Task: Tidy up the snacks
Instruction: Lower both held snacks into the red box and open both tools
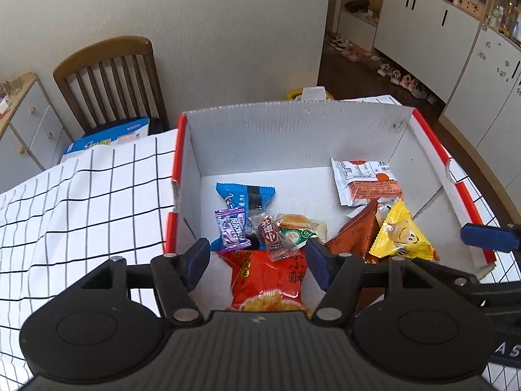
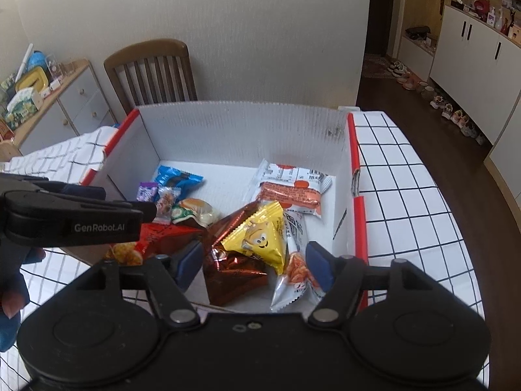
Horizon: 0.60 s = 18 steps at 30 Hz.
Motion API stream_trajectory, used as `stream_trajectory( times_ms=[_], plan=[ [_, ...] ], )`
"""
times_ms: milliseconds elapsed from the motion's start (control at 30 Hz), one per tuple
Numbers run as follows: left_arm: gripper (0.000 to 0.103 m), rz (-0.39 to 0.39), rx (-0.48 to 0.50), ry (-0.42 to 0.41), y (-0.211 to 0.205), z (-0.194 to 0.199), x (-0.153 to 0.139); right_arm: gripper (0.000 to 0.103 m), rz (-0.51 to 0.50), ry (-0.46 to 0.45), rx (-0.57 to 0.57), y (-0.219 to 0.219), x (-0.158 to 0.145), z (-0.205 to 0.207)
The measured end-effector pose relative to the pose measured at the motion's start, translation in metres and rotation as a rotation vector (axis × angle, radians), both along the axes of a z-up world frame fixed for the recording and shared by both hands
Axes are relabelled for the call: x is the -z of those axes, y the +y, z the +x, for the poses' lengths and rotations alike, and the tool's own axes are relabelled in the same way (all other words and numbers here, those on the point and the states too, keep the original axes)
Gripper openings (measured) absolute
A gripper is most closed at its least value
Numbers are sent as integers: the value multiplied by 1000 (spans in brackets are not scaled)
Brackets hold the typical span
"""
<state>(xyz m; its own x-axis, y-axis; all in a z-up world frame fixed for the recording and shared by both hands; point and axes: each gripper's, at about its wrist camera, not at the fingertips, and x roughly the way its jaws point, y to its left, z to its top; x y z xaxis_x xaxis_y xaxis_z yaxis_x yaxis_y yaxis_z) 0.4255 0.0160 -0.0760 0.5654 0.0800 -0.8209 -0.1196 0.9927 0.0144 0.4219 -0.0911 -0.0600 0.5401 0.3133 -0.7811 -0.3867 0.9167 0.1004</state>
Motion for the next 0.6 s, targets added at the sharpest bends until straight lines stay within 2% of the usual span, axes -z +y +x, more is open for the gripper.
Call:
stream_trajectory(
  times_ms=[233,500,600],
  plan=[
    [64,-9,-3,-50,4,-24,-23,81,49,-63,13,-6,-22,-17],
    [65,-16,3,-123,6,-57,-50,88,98,-102,12,-11,-44,-40],
    [74,-26,0,-145,7,-69,-58,91,114,-114,8,-14,-51,-50]
  ],
)
